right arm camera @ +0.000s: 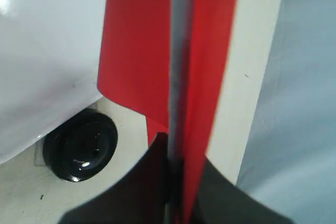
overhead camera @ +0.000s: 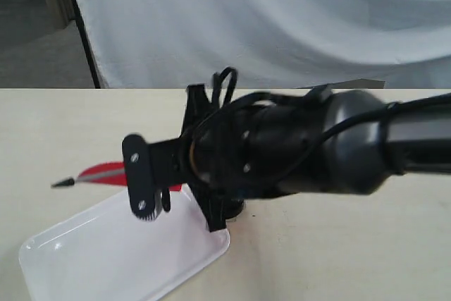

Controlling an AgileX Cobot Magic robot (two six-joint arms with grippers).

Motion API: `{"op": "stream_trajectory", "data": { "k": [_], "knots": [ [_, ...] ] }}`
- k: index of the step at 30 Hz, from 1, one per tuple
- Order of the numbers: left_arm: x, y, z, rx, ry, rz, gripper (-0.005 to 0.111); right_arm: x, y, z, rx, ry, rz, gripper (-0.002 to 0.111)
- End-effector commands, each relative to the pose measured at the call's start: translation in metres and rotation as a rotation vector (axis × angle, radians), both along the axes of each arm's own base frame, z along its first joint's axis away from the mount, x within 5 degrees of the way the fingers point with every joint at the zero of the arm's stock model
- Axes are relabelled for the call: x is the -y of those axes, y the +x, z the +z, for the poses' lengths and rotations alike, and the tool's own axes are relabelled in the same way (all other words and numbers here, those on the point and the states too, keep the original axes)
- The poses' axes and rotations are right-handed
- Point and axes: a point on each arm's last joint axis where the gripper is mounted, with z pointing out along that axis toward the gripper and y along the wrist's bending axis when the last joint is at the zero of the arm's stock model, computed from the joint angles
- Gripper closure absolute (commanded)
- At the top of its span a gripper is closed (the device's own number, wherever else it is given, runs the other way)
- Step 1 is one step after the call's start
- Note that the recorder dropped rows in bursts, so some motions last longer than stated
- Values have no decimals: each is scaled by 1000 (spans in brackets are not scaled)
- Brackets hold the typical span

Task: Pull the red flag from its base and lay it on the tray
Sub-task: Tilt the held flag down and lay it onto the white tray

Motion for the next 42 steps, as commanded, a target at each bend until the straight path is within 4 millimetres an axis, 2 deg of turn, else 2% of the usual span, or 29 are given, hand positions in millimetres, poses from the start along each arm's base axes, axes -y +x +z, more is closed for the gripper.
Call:
{"op": "stream_trajectory", "data": {
  "k": [1, 4, 9, 16, 20, 23, 28, 30, 35, 42],
  "knots": [
    [0, 0, 0, 4, 5, -6, 107, -27, -11, -26, 67, -188, 57, 109],
    [0, 0, 0, 4, 5, -6, 107, -47, -15, -36, 91, -223, 83, 109],
    [0, 0, 0, 4, 5, -6, 107, -69, -8, -49, 113, -260, 68, 109],
    [0, 0, 0, 4, 5, -6, 107, -77, -4, -73, 94, -290, 81, 109],
    [0, 0, 0, 4, 5, -6, 107, -78, -4, -75, 88, -281, 72, 108],
    [0, 0, 0, 4, 5, -6, 107, -78, -4, -75, 87, -277, 68, 97],
    [0, 0, 0, 4, 5, -6, 107, -78, -7, -76, 67, -274, 50, 58],
    [0, 0, 0, 4, 5, -6, 107, -78, -11, -76, 71, -288, 39, 48],
    [0, 0, 0, 4, 5, -6, 107, -80, -21, -67, 42, -262, 17, 46],
    [0, 0, 0, 4, 5, -6, 107, -71, -25, -33, 9, -196, -64, 46]
  ]
}}
